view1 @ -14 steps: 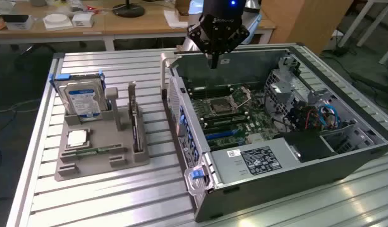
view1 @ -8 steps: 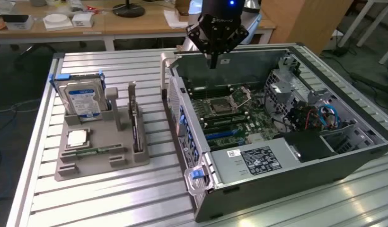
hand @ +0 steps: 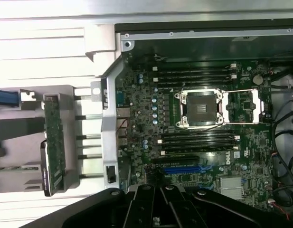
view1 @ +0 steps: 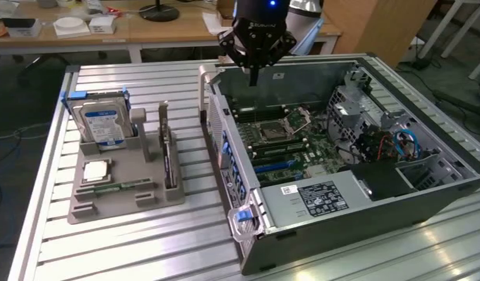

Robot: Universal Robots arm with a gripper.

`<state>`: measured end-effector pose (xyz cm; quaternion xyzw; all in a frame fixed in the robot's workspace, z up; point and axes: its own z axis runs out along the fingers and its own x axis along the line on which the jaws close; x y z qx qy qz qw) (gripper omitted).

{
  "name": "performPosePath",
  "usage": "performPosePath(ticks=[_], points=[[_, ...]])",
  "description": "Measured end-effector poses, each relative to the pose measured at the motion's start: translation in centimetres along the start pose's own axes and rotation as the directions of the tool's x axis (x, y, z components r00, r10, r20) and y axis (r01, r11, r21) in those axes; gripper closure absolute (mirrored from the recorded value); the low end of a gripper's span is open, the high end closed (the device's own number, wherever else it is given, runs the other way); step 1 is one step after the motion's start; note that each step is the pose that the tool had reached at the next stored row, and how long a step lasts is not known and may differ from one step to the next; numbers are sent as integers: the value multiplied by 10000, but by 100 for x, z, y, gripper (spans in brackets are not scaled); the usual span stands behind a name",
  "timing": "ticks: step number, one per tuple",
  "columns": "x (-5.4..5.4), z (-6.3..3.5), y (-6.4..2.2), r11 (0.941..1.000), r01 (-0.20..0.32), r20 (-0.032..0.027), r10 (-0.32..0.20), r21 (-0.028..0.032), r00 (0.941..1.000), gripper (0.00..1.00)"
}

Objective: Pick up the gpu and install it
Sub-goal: 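Reach for the gpu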

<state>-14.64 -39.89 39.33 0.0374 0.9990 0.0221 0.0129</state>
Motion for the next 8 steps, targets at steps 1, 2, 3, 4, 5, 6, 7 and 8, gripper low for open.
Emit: performPosePath(ticks=[1, 2, 3, 4, 5, 6, 7, 8], points=[[32, -1, -2, 10000, 1, 0, -1, -1, 10000, 90], [64, -2, -5, 10000, 1, 0, -1, 0, 10000, 90], [96, -3, -7, 10000, 2, 1, -2, 0, 10000, 90], [128, -3, -10, 10000, 1, 1, -1, -1, 10000, 90], [157, -4, -12, 10000, 0, 1, 0, 0, 10000, 90], [187, -5, -14, 10000, 0, 2, 0, -1, 10000, 90], [216, -6, -16, 10000, 1, 1, -1, 0, 10000, 90], [246, -7, -18, 10000, 1, 1, -1, 0, 10000, 90]])
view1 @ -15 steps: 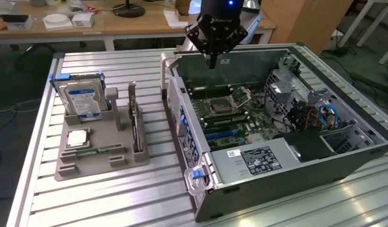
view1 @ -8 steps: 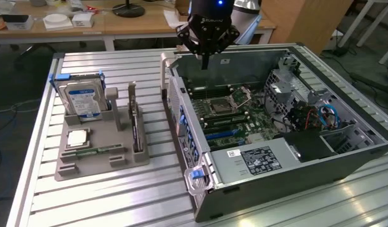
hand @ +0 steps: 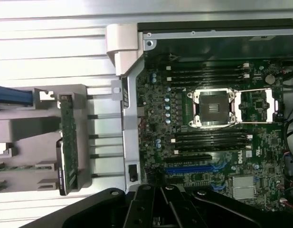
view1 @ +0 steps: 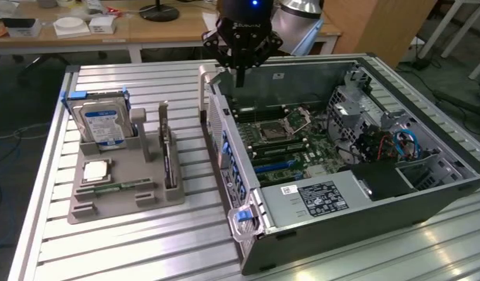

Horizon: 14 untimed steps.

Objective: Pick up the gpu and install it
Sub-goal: 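Reach for the gpu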

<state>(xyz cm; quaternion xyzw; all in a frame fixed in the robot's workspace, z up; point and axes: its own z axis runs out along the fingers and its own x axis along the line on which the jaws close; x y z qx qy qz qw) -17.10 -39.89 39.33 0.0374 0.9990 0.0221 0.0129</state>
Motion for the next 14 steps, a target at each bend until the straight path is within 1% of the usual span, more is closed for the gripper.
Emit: performPosePath(ticks=[14], points=[[527, -14, -40, 10000, -1, 0, 1, -1, 10000, 90]])
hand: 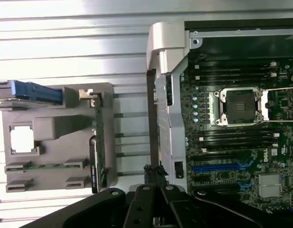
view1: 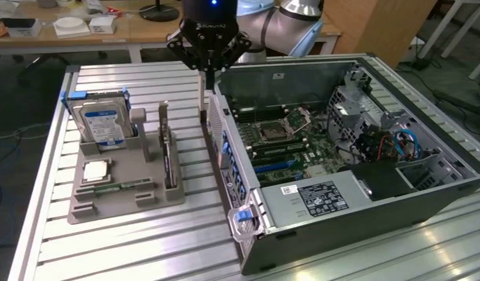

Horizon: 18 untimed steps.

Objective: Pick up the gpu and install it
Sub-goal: 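Reach for the gpu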

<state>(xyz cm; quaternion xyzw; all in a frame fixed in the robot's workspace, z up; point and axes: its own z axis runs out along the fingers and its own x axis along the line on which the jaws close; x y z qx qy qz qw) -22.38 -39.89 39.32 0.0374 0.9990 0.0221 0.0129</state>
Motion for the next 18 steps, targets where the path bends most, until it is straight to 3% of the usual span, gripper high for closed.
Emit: performPosePath(ticks=[18], points=[[679, -10, -55, 10000, 1, 0, -1, 0, 10000, 90]])
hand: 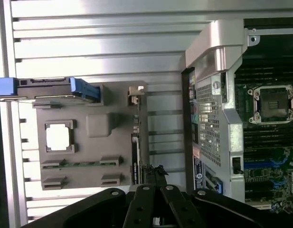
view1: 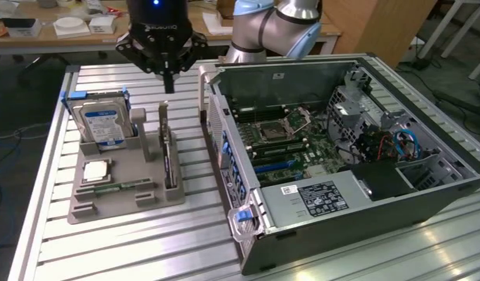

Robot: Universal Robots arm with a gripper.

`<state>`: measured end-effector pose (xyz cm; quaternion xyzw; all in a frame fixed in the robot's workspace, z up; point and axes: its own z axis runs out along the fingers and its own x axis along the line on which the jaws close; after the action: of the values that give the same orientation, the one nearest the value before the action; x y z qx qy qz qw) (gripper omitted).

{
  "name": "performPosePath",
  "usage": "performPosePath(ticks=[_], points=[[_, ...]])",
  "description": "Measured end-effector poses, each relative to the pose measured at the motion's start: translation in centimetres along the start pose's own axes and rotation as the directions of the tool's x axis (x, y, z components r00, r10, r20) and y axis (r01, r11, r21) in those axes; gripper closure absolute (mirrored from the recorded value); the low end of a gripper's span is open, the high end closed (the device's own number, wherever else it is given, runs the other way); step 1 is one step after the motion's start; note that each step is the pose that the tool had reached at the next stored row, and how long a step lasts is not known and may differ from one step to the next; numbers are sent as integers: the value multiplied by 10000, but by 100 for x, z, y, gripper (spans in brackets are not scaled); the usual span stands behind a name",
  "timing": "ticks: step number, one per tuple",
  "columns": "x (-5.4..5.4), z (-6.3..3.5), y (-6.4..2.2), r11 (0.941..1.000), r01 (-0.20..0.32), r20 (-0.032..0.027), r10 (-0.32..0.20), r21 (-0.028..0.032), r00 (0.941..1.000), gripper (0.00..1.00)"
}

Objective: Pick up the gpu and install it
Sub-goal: 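Reach for the gpu, then pick up the gpu and move the gpu toward the slot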

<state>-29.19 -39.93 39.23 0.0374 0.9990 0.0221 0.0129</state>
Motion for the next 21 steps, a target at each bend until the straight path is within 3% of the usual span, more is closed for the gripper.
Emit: performPosePath(ticks=[10, 19, 21], points=[[360, -2, -28, 10000, -2, -1, 2, 0, 10000, 90], [361, -3, -28, 10000, 0, -1, 0, 0, 10000, 90], [361, -3, -28, 10000, 0, 0, 0, 0, 10000, 83]])
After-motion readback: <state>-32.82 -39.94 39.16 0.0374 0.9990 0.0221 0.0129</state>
